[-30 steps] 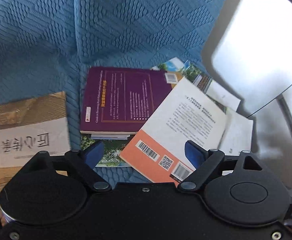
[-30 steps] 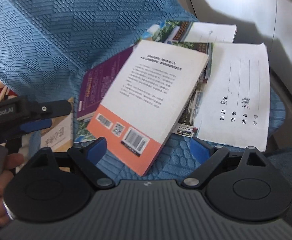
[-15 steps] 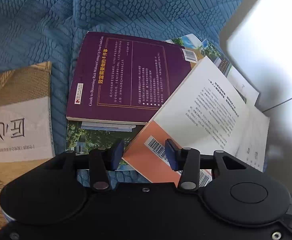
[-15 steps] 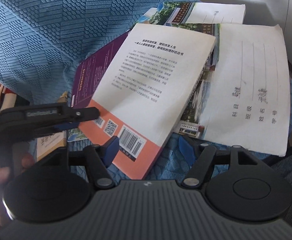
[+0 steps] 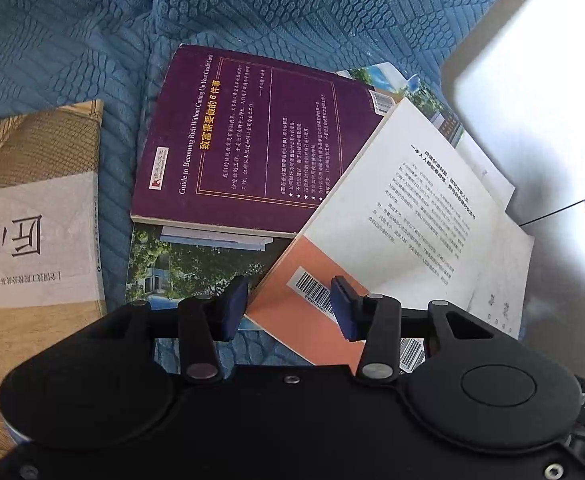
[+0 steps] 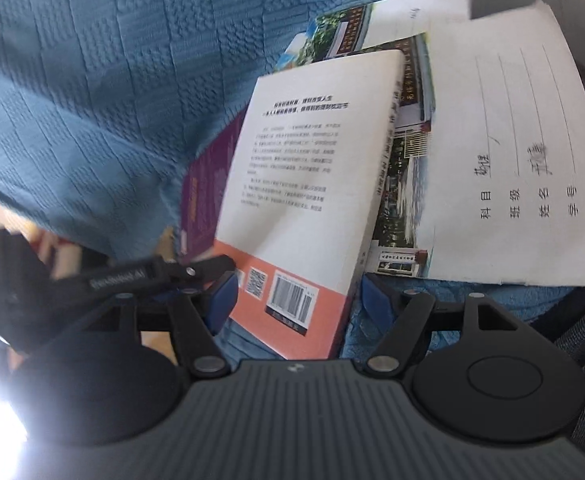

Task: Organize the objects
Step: 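Close the left gripper on the orange paperback's edge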

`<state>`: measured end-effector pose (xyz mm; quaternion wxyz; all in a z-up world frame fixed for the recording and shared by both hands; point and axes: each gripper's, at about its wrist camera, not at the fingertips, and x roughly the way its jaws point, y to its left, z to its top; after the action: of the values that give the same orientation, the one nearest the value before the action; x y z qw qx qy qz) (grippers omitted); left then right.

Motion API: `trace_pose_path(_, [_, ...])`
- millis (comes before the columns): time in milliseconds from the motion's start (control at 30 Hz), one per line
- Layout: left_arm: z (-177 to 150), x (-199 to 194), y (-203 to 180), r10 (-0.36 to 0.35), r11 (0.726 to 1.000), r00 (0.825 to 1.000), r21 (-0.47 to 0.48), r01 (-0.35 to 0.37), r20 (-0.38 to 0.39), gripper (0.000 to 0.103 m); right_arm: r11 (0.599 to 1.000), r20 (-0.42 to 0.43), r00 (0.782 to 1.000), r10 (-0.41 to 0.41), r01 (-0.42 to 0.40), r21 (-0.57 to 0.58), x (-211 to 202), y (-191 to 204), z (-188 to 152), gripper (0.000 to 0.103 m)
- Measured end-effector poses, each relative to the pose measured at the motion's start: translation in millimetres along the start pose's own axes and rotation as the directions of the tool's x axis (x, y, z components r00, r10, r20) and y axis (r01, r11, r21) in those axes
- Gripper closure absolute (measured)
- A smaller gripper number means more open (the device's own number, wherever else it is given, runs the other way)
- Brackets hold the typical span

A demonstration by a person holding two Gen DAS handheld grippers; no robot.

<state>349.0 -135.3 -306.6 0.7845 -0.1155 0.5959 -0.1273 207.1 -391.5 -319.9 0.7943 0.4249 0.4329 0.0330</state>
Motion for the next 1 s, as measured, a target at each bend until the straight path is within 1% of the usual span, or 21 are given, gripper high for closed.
trace_pose_path(67, [-1,-1,-1,0.000,1.000,1.000,0.004,0.000,0.001,0.060,1.000,0.027,0.999,0.030,-0.030,-0.007,-8,0,0,0.031])
trace_pose_path(100, [-1,0,-1,-0.006,1.000,1.000,0.004,0.006,-0.007,0.061,0.999,0.047,0.998,0.052,-0.051,-0.017,-12,2,-1,0.042])
trace_pose_path(133, [-2,0,0,-0.021,1.000,1.000,-0.002,0.021,-0.011,0.061,0.992,0.067,0.989,0.128,-0.127,-0.026,-17,3,-1,0.053])
trace_pose_path(167, [-3,0,-1,-0.034,0.999,0.999,-0.008,0.034,-0.018,0.063,0.978,0.068,0.976,0.208,-0.206,-0.030,-19,6,0,0.057])
trace_pose_path(200, [-3,0,-1,-0.045,0.999,0.999,-0.011,0.044,-0.022,0.063,0.971,0.076,0.968,0.237,-0.233,-0.059,-22,14,0,0.056])
trace_pose_path(267, [-5,0,-3,-0.046,0.999,0.999,-0.016,0.046,-0.018,0.063,0.968,0.086,0.973,0.212,-0.198,-0.155,-22,33,-1,0.057])
trace_pose_path(300, [-5,0,-3,-0.046,0.999,0.999,-0.017,0.045,-0.017,0.063,0.967,0.085,0.973,0.213,-0.198,-0.163,-19,37,0,0.062])
trace_pose_path(333, [-5,0,-3,-0.047,0.999,0.999,-0.020,0.047,-0.018,0.063,0.970,0.093,0.973,0.211,-0.197,-0.143,-16,38,1,0.065])
trace_pose_path(367, [-4,0,-2,-0.049,0.999,0.999,-0.025,0.048,-0.019,0.064,0.977,0.098,0.977,0.192,-0.180,-0.117,-14,38,3,0.067])
trace_pose_path(433, [-4,-1,-1,-0.052,0.998,0.998,-0.033,0.051,-0.021,0.064,0.991,0.095,0.989,0.114,-0.106,-0.085,-10,37,7,0.067])
trace_pose_path(500, [-3,0,0,-0.053,0.998,0.998,-0.042,0.052,-0.020,0.064,0.997,0.112,0.993,0.044,-0.037,-0.061,-14,32,7,0.067])
trace_pose_path(533, [-3,0,0,-0.053,0.998,0.998,-0.044,0.052,-0.020,0.064,0.998,0.108,0.994,0.007,-0.001,-0.055,-16,30,7,0.066])
trace_pose_path(633, [-2,0,-1,-0.051,0.998,0.998,-0.039,0.050,-0.021,0.064,0.994,0.090,0.991,-0.097,0.101,-0.042,-21,19,4,0.066])
trace_pose_path(733, [-3,-1,0,-0.053,0.998,0.998,-0.037,0.052,-0.017,0.064,0.989,0.059,0.987,-0.151,0.151,0.000,-25,4,-2,0.065])
trace_pose_path(833, [-3,0,-1,-0.053,0.998,0.999,-0.039,0.053,-0.012,0.064,0.984,0.041,0.983,-0.179,0.179,0.004,-21,1,-5,0.065])
trace_pose_path(900, [-3,0,-2,-0.053,0.998,0.999,-0.035,0.052,-0.011,0.063,0.985,0.011,0.984,-0.175,0.175,-0.006,-15,0,-9,0.066])
trace_pose_path(933, [-3,0,-3,-0.052,0.998,0.999,-0.030,0.051,-0.011,0.063,0.984,-0.005,0.984,-0.177,0.177,0.000,-12,-3,-11,0.069])
trace_pose_path(1000, [-4,-1,-4,-0.052,0.998,0.999,-0.025,0.052,-0.005,0.062,0.987,0.007,0.987,-0.163,0.163,0.014,-11,-4,-14,0.068])
